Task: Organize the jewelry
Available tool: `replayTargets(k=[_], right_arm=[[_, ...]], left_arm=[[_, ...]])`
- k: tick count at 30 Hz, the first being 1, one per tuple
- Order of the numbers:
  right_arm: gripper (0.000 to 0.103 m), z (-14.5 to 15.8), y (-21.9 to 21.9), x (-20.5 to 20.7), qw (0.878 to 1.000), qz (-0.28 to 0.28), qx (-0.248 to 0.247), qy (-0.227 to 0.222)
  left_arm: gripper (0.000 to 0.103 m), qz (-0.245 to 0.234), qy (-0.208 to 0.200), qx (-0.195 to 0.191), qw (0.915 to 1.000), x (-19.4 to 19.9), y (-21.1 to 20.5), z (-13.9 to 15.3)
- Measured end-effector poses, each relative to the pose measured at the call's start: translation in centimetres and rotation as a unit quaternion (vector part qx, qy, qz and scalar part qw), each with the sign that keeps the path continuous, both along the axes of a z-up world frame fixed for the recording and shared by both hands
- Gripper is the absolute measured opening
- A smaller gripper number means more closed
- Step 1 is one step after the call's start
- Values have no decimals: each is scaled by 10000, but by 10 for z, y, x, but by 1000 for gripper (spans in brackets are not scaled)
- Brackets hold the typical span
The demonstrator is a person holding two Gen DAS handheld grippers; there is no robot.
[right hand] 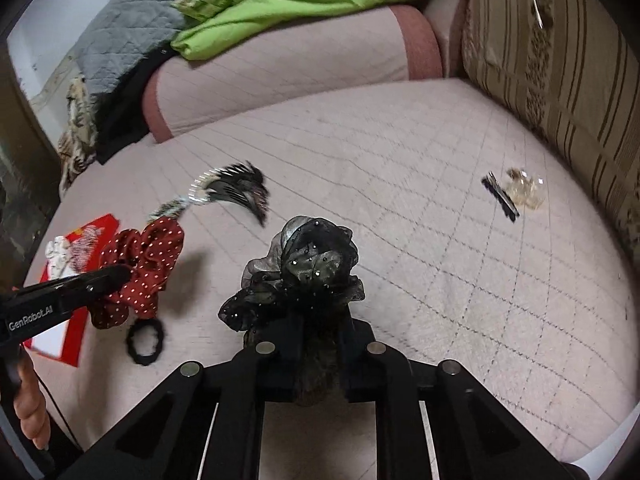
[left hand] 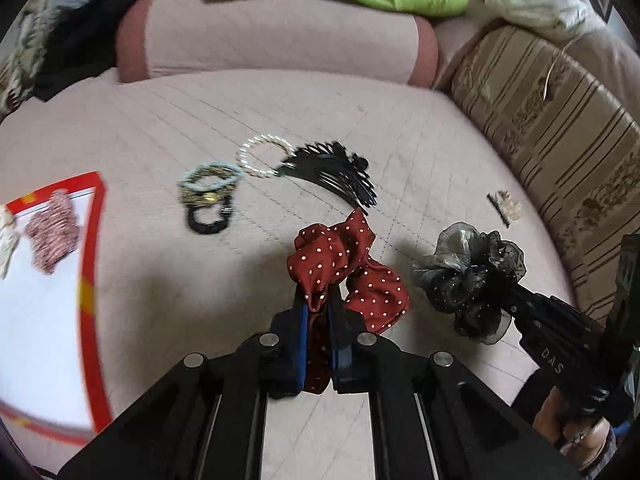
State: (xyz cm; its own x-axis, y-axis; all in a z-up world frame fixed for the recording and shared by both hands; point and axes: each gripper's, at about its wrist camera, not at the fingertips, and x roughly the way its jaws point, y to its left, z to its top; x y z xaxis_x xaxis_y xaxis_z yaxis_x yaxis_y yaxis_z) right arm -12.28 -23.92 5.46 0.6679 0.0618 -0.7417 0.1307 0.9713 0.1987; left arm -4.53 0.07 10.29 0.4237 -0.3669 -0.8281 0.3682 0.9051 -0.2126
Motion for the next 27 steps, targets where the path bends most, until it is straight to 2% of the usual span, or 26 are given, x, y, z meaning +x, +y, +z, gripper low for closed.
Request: replayTargets(k=[6, 12, 16, 20, 24, 27], right_arm=[[14, 28, 27, -10, 9989, 386, 38, -244], [14, 48, 78, -13, 9940, 1032, 31, -376], [14, 60, 124, -10, 9870, 1543, -94, -438], [14, 63, 166, -3, 9792, 1989, -89, -383], [14, 62, 212, 7, 9709, 2373, -134, -304], [14, 58, 246, 13, 9646, 2617, -245, -237]], left_arm=[[8, 521, -401, 149, 9977, -25, 51, 22], [8, 1275, -695, 545, 9879, -39, 123, 32], [8, 1776, -652, 529, 9805, -42, 172, 31], [8, 2405, -483, 465, 9683, -39, 226, 23], [8, 2885, -375, 492, 9555, -38, 265, 12], [8, 3117, -270, 400, 9490, -40, 291, 2]])
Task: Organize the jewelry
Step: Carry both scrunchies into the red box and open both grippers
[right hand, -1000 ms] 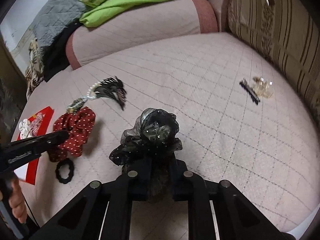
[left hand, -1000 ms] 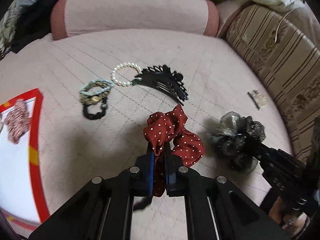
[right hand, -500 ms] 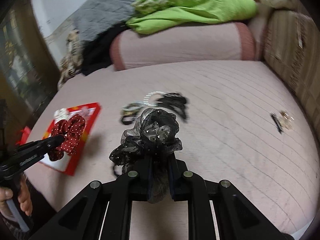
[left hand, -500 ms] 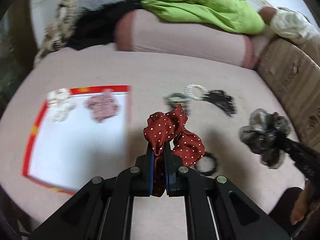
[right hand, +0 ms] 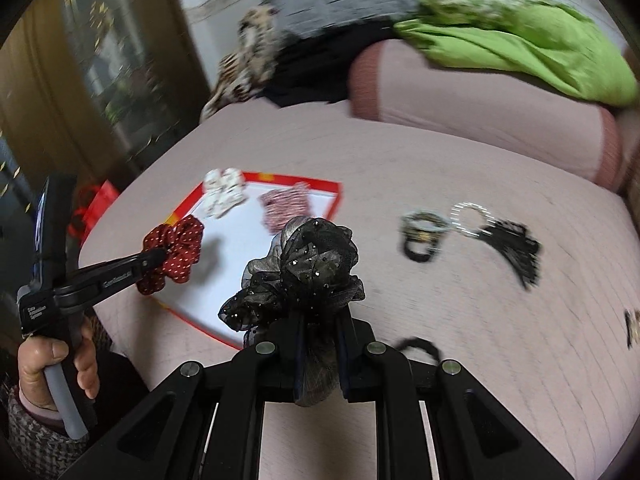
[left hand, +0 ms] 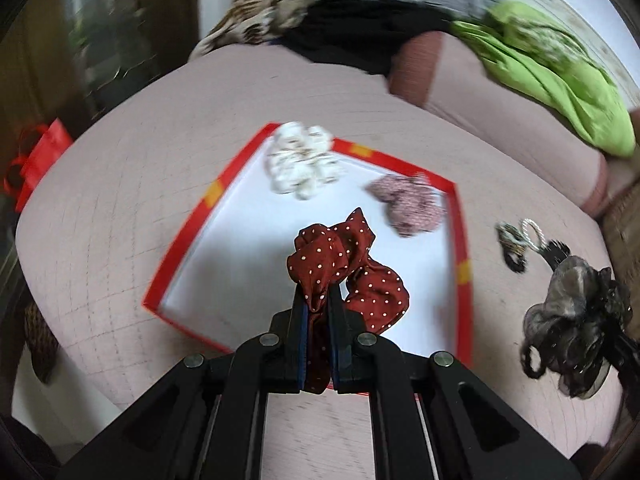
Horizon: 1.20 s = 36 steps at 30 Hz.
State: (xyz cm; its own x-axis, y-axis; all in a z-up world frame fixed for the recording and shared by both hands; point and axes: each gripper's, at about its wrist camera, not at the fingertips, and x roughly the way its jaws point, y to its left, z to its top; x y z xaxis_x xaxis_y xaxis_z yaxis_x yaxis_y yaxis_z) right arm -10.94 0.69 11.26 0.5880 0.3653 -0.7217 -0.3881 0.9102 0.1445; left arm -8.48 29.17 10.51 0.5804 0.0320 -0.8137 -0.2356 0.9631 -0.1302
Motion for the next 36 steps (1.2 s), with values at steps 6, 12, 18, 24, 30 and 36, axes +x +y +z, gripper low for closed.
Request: replayTargets(k=[6, 12, 18, 24, 30, 36], right_arm=[[14, -22, 62, 19, 9988, 379, -171, 277], [15, -53, 103, 36, 9960, 576, -329, 604], [15, -78, 125, 44, 9935, 639, -464, 821], [22, -86, 128, 43, 9931, 619, -533, 838], [44, -72, 123, 35, 9950, 669, -396, 633], [51, -57, 111, 19, 9963, 682, -296, 433]], left_arm=[[8, 307, 181, 14, 9994, 3, 30, -22], [8, 620, 322, 66, 9975, 9, 55, -37], [9, 726, 377, 79, 9966, 16, 68, -48], [14, 780, 287, 49, 9965, 15, 71, -48], [26, 827, 59, -43, 9965, 7, 67, -31], [33, 814, -176, -27, 9965, -3, 56, -9]])
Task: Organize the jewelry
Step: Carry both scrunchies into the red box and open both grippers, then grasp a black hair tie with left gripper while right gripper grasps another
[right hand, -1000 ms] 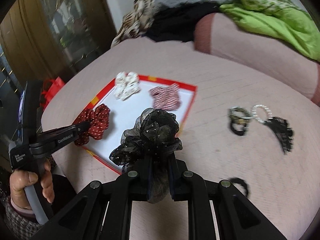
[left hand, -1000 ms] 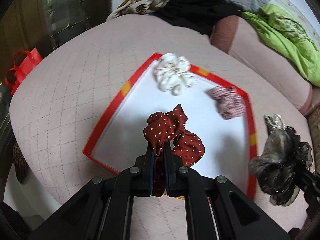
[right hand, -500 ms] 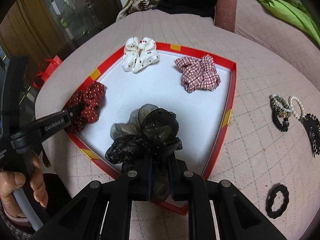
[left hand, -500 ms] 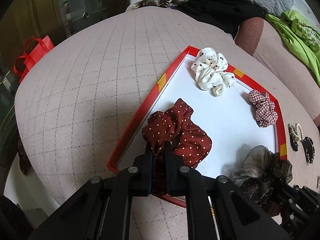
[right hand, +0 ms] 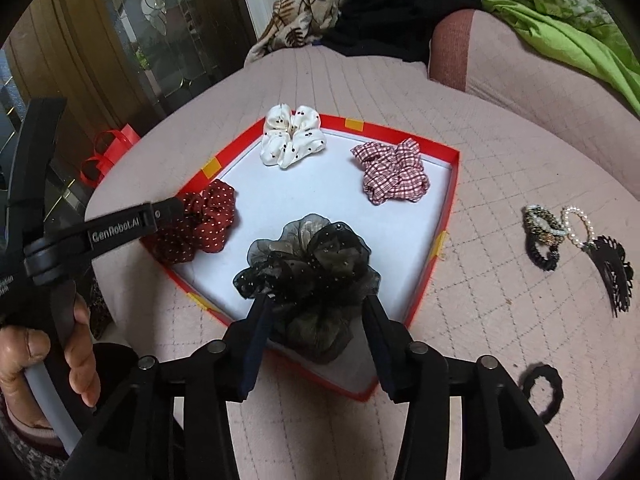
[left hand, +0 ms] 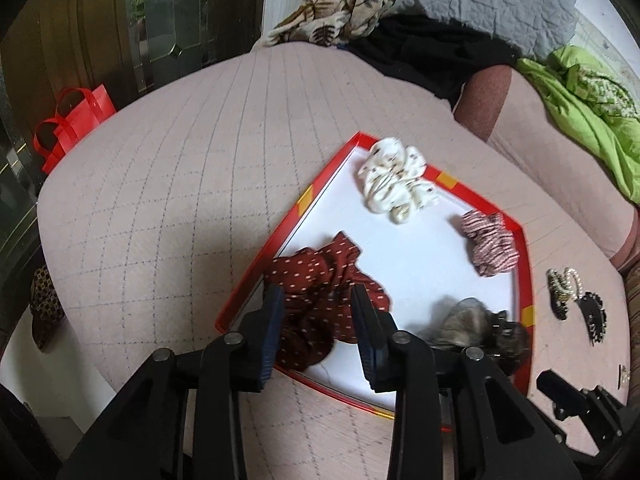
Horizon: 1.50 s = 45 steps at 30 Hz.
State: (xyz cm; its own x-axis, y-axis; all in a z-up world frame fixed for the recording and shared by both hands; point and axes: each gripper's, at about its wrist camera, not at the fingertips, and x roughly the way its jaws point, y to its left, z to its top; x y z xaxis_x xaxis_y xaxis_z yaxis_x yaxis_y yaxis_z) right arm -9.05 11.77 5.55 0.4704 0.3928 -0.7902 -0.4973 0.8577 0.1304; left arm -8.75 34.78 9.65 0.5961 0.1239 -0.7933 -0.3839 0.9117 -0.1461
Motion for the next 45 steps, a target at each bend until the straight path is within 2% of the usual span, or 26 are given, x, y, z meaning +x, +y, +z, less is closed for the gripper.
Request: replayTargets(k=[7, 11, 14, 18, 21, 26, 30, 35, 38, 43, 45], right_arm=[[52, 13, -51, -20, 9995, -233, 143, -147], [52, 13, -116, -27, 9963, -834, 143, -135], [52, 6, -169, -30, 9897, -1421, 151, -12], [52, -2, -219, -32, 9800, -1981, 152, 118], [52, -4, -233, -33, 9778, -2088, 170, 115], [52, -12, -229, -31, 9806, -1947, 185, 103], [52, -15, -230, -31, 9805, -1940, 284, 92], [52, -18, -247, -30, 9771, -2099, 346, 59], [52, -20, -261, -28, 9744, -2220, 361, 4], [52, -26, -282, -25, 9698, -2393, 464, 6], [52, -28, -289, -24, 9681, -2450, 519, 1]], left_arm=[[37, -298, -287, 143, 9990, -11, -31, 32], [39, -631, -404, 243, 9969, -14, -59, 45], [39, -989, -443, 291, 9937, -15, -87, 50], [40, -1412, -366, 286, 9889, -13, -120, 47], [40, -1689, -298, 328, 9846, -14, -145, 44], [40, -2130, -276, 408, 9758, -17, -180, 44], [40, -2333, -233, 327, 9716, -11, -196, 44], [40, -2588, -82, 12, 9659, 14, -217, 40], [40, -2805, 57, -21, 9598, 38, -239, 34], [39, -3096, 341, 50, 9502, 81, -270, 8], [34, -3137, 542, -23, 9480, 104, -280, -12]])
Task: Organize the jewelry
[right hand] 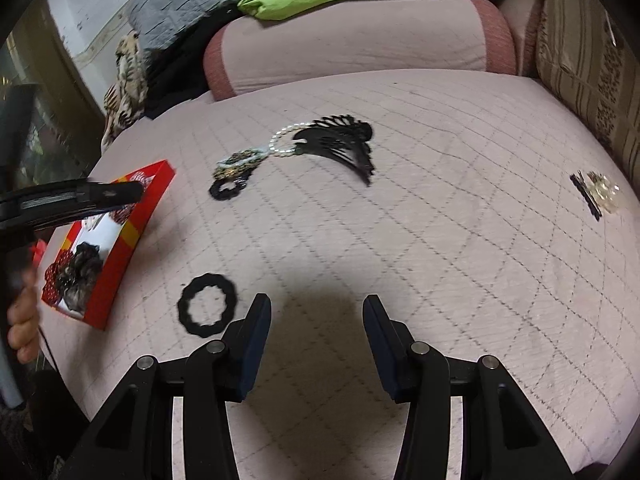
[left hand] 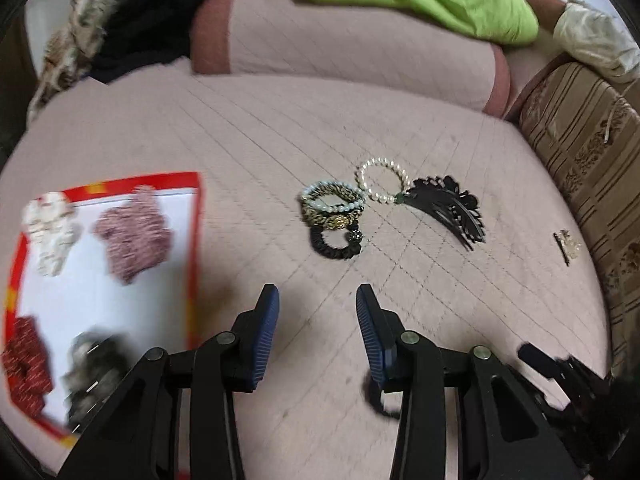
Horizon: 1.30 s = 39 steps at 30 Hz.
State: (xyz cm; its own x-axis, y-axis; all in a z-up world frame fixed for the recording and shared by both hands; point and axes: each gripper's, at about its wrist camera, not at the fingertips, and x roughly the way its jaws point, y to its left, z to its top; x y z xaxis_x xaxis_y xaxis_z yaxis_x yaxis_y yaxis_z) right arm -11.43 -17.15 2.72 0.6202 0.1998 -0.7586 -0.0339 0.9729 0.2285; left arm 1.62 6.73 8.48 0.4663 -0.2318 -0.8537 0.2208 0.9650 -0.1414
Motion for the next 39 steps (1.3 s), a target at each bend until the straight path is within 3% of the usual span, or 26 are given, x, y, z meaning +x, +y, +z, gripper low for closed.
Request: replayTargets(k=[2, 5, 9, 11, 14, 19, 26, 33, 39], right_arm=[[52, -2, -6, 0, 10000, -51, 56, -23], [52, -4, -14, 0, 9999, -102, 120, -28], [52, -10, -23, 3, 9996, -196, 222, 31], [52, -12, -28, 4, 9993, -250, 270, 54], [52, -14, -30, 5, 9990, -302, 322, 80], [52, -11, -25, 4, 9992, -229, 335, 56], [52, -8, 12, 7, 9985, 437, 307, 135], [52, -13, 49, 16, 9960, 876, 23, 183], [52, -26, 66, 26, 9942, 1011, -237, 278]], left_arm=[[27, 32, 140, -27, 9999, 15, -5, -13], [27, 60, 191, -118, 9997, 36, -14, -27], [26, 37, 292, 107, 9995, 55, -30, -48], [14, 55, 311, 298, 9991, 59, -35, -57], [8, 32, 262, 296, 9992, 54, -33, -57], [8, -4, 524, 49, 9986, 26, -13, -54], [9, -70, 618, -177, 9979, -27, 11, -54], [9, 22, 428, -403, 9983, -20, 17, -43], [9, -138, 379, -134, 9991, -5, 0, -54]])
